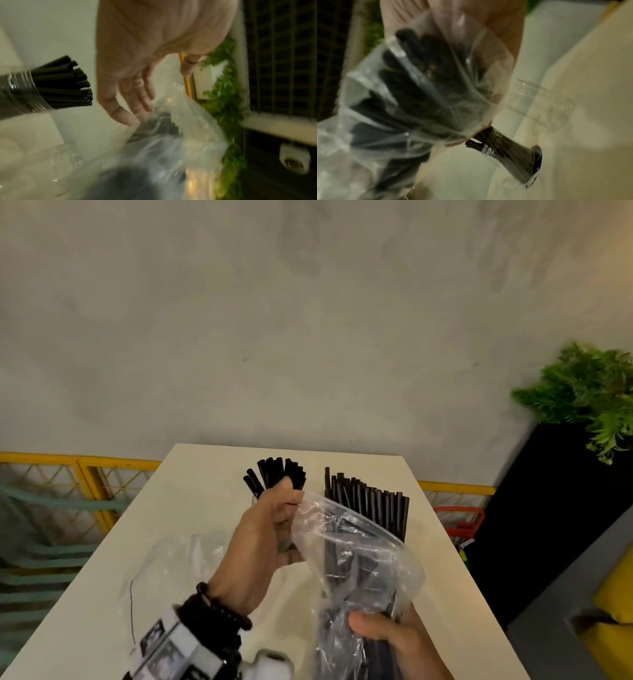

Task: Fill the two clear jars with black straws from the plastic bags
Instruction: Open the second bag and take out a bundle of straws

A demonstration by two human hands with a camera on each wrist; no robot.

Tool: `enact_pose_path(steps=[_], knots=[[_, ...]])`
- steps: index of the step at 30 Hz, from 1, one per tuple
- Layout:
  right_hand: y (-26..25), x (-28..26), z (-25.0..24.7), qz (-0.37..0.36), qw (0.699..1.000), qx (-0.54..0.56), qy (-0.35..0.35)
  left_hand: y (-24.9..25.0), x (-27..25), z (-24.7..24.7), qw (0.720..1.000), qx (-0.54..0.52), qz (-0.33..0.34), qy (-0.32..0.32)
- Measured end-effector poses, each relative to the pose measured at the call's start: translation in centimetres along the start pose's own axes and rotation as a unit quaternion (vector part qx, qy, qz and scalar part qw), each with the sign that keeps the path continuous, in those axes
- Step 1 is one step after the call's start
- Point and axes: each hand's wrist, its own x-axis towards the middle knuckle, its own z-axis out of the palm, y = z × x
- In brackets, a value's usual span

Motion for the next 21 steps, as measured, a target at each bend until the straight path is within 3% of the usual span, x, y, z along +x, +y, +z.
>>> enact_pose_path(steps=[1, 4, 6, 10, 11, 14, 16, 18, 21], knots=[[-0.2, 0.0, 0.2, -0.013, 1.0, -0.01, 0.022, 0.6, 0.2, -0.2, 1.0, 0.017, -0.025, 0.006], [-0.2, -0.4, 0.5, -0.068, 0.996, -0.031, 0.039, 1.1, 0.7, -0.9, 0.994, 0.108, -0.012, 0.011], [-0.5, -0.7, 0.3, -0.072, 0.994, -0.076, 0.027, 0.9, 0.9, -1.5, 0.998, 0.051, -0.033, 0.01], [-1.0, -1.2, 0.2, -0.078, 0.989, -0.118, 0.035, 0.6, 1.0, -1.6, 0.986, -0.092, -0.141, -0.003], [-1.0, -1.2, 0.0, -0.083, 0.99, -0.109, 0.035, 0.5, 0.9, -1.6, 0.989, -0.048, -0.141, -0.015], [-0.2, -0.7, -0.1, -0.075, 0.993, -0.066, 0.061, -1.3, -0.3, -1.4, 0.981, 0.19, -0.029, -0.024], [0.5, -0.2, 0.0, -0.069, 0.996, 0.001, 0.061, -2.8, -1.1, -0.8, 0.942, 0.322, 0.095, 0.013], [0.7, 0.0, 0.6, -0.074, 0.996, 0.015, 0.057, -4.1, -2.1, -0.3, 0.924, 0.337, 0.181, 0.026], [0.8, 0.2, 0.8, -0.087, 0.993, -0.01, 0.073, -4.6, -3.0, 0.7, 0.958, 0.211, 0.193, 0.037]])
